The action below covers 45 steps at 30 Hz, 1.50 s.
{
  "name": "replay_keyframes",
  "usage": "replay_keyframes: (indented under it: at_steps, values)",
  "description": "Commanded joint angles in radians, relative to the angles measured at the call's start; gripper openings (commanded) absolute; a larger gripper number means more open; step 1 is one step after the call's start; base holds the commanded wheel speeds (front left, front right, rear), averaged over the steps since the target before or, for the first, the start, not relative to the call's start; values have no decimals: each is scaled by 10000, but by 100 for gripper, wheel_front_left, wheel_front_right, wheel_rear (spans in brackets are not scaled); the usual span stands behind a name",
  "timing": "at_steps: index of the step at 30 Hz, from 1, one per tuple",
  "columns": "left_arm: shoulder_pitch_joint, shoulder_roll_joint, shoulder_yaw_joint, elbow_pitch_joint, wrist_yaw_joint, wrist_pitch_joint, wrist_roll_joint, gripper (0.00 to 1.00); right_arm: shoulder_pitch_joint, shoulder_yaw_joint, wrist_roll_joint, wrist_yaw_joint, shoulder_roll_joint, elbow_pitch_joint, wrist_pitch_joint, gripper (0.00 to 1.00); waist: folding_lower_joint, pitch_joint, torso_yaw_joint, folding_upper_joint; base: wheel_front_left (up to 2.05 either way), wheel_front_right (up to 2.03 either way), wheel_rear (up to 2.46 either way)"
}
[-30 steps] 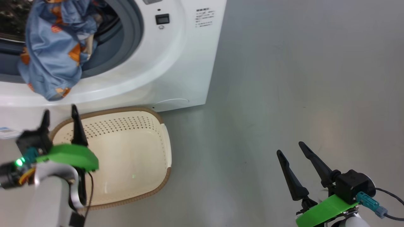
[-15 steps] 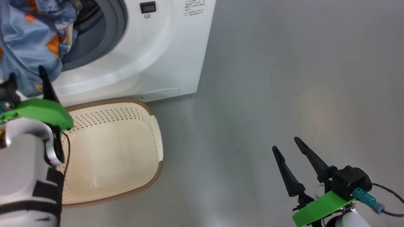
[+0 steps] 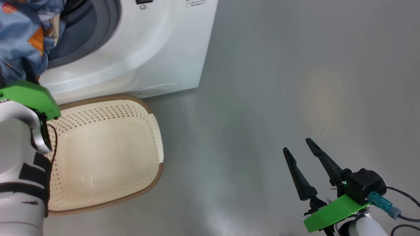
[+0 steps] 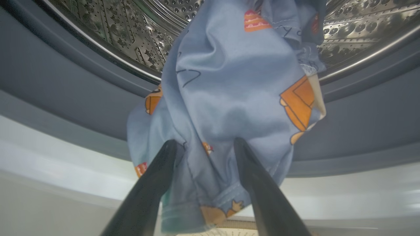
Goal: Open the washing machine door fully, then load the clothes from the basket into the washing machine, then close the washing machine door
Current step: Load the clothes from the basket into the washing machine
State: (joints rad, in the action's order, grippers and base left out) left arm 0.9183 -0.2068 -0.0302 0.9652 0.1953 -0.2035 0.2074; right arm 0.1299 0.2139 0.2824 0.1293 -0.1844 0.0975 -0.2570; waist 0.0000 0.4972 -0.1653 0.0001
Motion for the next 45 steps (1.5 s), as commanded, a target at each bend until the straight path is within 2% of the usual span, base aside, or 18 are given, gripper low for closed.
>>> replay_keyframes:
  at_steps: [1, 3, 4, 12, 20, 26, 38, 40, 45]
  values:
    - [263, -493, 121, -5, 75, -31, -58, 60, -15, 224, 13, 14, -69, -205, -48, 100, 0, 11, -17, -1, 0, 0, 0]
    - [440, -504, 46, 290, 63, 41, -83, 17, -17, 217, 16, 14, -61, -204, -48, 100, 0, 20, -31, -1, 0, 0, 0]
    - [521, -513, 5, 437, 56, 79, -101, 0, -19, 216, 17, 14, -58, -204, -48, 100, 0, 24, -42, -1, 0, 0, 0]
    - [1221, -516, -106, 1192, -69, -92, -21, 0, -45, 140, 22, 14, -64, -219, -48, 100, 0, 83, -96, -1, 0, 0, 0]
    - [1982, -231, 166, 693, 136, -562, 270, 0, -27, 241, 30, 14, -2, -204, -48, 100, 0, 102, -172, -1, 0, 0, 0]
    - [2318, -369, 374, 204, 47, -578, 317, 0, 1, 368, 53, 14, -6, -198, -48, 100, 0, 323, -477, -1, 0, 0, 0]
    - [3615, -820, 387, 400, 55, -581, 42, 0, -319, 259, 22, 14, 58, -252, -48, 100, 0, 821, -1060, -1, 0, 0, 0]
    - [3828, -933, 418, 335, -105, -581, 46, 0, -426, 208, -2, 14, 24, -312, -48, 100, 0, 954, -1131, -1, 0, 0, 0]
    - [4268, -1122, 651, 180, -14, -581, 52, 0, -665, 49, -56, 14, -67, -550, -48, 100, 0, 1298, -1258, -1, 0, 0, 0]
